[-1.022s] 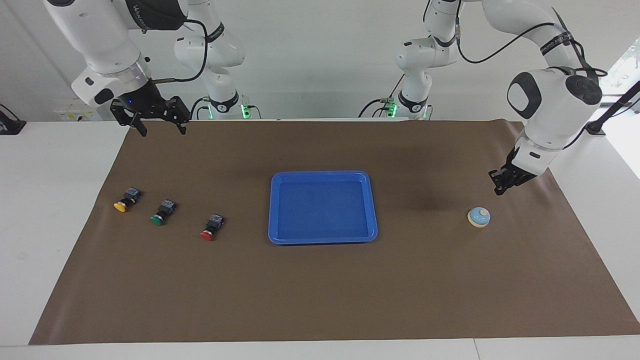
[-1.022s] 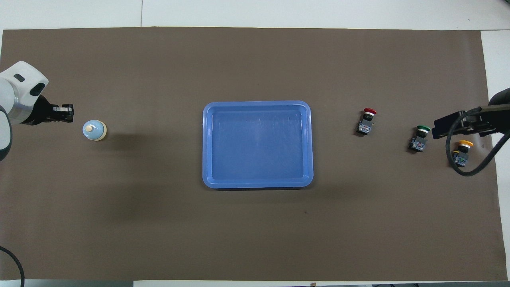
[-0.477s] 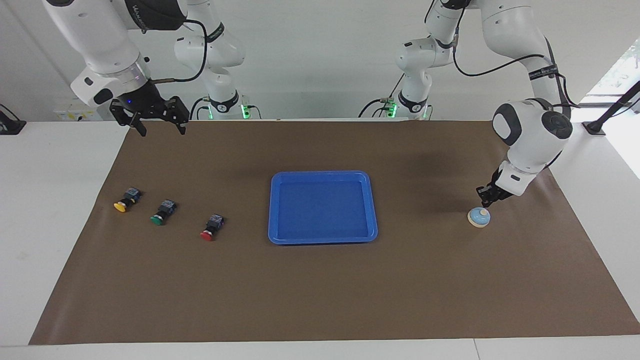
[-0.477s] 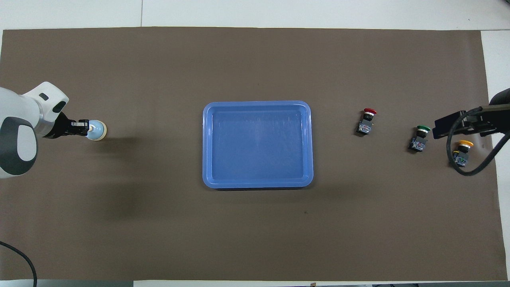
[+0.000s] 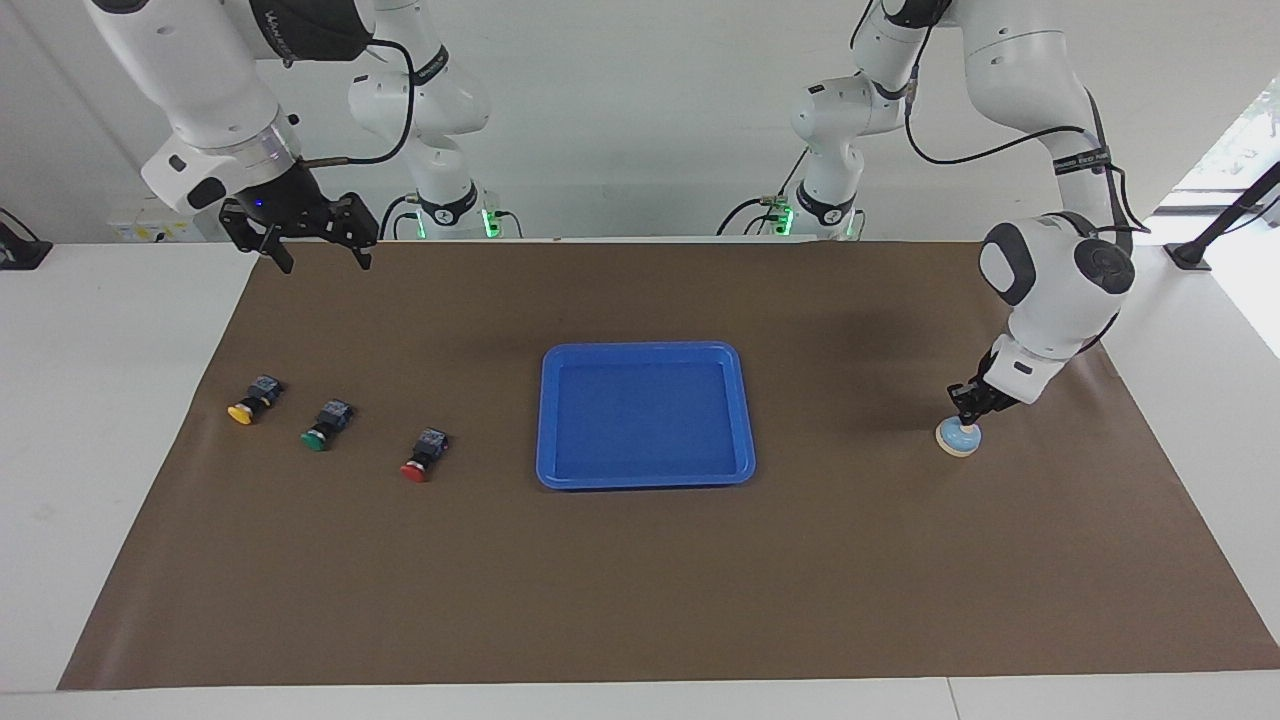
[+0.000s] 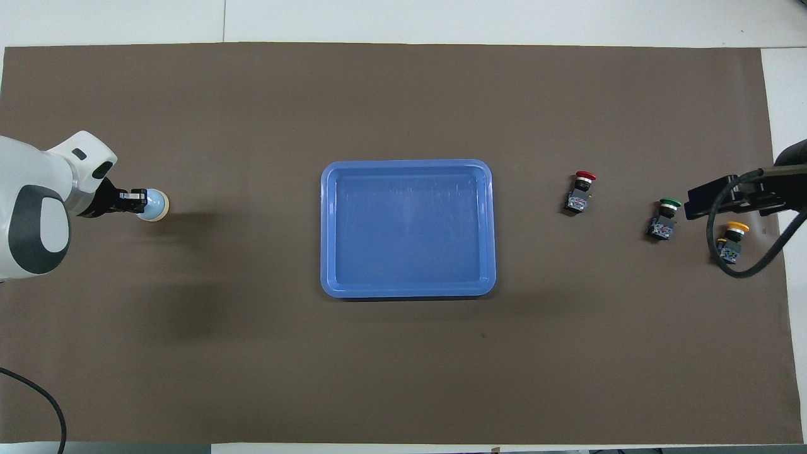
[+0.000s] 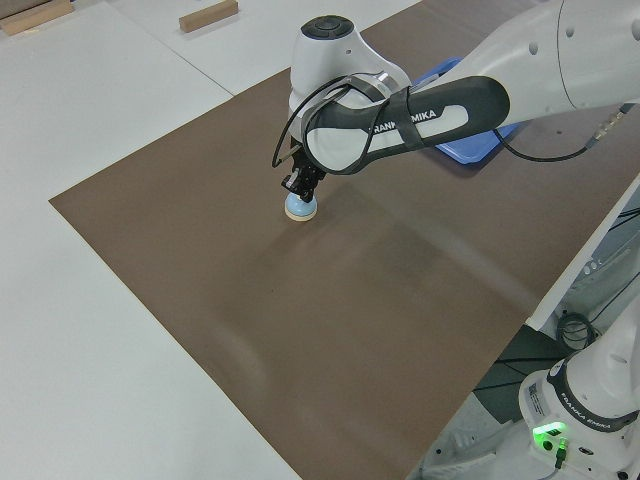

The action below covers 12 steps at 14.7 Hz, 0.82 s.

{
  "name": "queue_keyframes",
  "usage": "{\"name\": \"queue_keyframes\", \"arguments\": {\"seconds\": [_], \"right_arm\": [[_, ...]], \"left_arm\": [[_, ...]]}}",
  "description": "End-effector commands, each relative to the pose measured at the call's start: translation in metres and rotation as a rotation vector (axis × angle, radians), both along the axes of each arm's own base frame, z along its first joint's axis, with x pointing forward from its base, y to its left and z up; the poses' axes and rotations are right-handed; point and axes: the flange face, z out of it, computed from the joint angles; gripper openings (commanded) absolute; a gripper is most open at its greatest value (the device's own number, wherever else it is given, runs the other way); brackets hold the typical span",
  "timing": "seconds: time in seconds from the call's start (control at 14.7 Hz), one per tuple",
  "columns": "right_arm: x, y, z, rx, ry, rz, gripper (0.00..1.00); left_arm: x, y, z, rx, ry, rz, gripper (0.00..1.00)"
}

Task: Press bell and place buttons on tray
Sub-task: 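Lift the left gripper back off the bell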

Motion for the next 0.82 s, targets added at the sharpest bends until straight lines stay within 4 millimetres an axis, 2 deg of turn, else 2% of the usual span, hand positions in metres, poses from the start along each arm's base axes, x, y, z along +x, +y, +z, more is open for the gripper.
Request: {"name": "queue_keyframes", "arguments": {"seconds": [0.0,0.2,0.27,0.34,0.41,0.48,0.61,0.75], "right_arm": [[-0.003,-0.005,0.002,0.001,0.005,0.021,1.00],[-0.004,-0.005,0.002,0.001,0.006,0.021,1.00],[-0.004,-0.005,0.002,0.001,0.006,0.021,1.00],[-0.004,-0.004,0.002,0.001,0.006,0.022,1.00],[-0.003,-0.002,0.002,0.001,0.005,0.027,1.00],[-0.003,0.000,0.002,0.000,0.002,0.025,1.00],[-0.004,0.004,-0.007,-0.002,0.005,0.005,1.00],[-0.007,0.017,-0.023,-0.009,-0.034,-0.020,1.00]], "left_arm": [[0.009,0.002,0.020,-0.015,0.052,-0.011,0.00],[0.018,-0.015,0.092,-0.020,0.114,-0.033,0.00],[0.019,-0.017,0.110,-0.025,0.126,-0.033,0.00],[0.018,-0.021,0.131,-0.025,0.127,-0.040,0.20],[0.012,-0.026,0.151,-0.021,0.119,-0.044,0.68],[-0.003,-0.040,0.180,-0.009,0.094,-0.064,1.00],[-0.027,-0.045,0.213,-0.003,0.112,-0.060,1.00],[-0.048,-0.056,0.230,0.006,0.160,-0.072,1.00]]}}
